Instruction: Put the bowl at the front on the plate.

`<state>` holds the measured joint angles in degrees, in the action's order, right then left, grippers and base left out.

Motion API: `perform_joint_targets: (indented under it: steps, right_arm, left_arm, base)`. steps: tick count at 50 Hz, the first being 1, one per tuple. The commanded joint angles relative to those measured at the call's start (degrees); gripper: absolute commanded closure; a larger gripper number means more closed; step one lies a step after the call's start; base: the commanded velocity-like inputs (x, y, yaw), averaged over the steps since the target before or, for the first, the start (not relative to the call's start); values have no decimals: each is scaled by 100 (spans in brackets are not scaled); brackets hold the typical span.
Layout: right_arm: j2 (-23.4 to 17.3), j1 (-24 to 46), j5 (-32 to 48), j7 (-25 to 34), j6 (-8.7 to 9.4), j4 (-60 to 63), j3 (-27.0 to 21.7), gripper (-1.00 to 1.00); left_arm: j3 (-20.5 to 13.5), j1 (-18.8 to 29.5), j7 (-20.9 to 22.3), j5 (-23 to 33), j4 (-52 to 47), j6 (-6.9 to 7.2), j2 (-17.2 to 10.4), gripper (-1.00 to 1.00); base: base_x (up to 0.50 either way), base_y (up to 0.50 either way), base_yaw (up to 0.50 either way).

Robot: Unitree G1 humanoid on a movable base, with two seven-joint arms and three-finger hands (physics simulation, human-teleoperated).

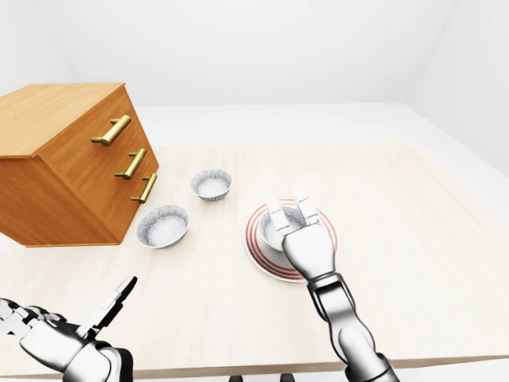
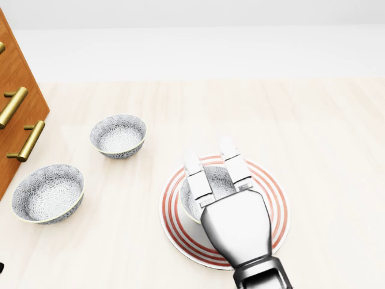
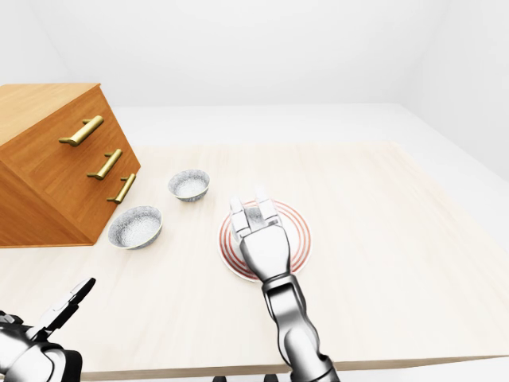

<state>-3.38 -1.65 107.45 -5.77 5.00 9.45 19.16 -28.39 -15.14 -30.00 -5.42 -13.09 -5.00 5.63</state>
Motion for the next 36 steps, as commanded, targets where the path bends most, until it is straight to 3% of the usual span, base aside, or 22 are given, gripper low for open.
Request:
perform_joint_targets:
  steps: [1,2,4,5,11,15,26,36]
  right_arm:
    - [-1160,668,554,1755,0,1166,528,-100]
    - [-1536,804,553,1932,0,1187,521,-100]
    - [-1552,936,553,2121,0,1402,435,-100]
    - [-1794,1065,553,2337,0,1534,312,-100]
    - [-2326,1809,555,3315,0,2069,-245,-100]
    - [-2717,2666,555,3909,0,1938,-82,-100]
    - [-2761,4073,555,4576,0,1616,255,-100]
    - [-2149,4865,555,4180,0,1294,428,-100]
  left_arm:
    - [8,-16,0,-5,-10,0,-4,-100]
    - [4,-23,0,-10,-34,0,0,-100]
    - [-2,-25,0,-8,-46,0,8,-100]
    - [-4,-28,0,-5,-56,0,10,-100]
    - [3,-14,0,24,12,0,9,-100]
    - [2,-20,0,23,-2,0,10,-100]
    - [19,-53,0,-74,-76,0,23,-100]
    - [-17,-86,5,-40,-59,0,52,-100]
  base:
    - [0,0,0]
    - [0,0,0]
    - [0,0,0]
    - [0,0,0]
    - [0,0,0]
    - [0,0,0]
    - [0,0,0]
    - [0,0,0]
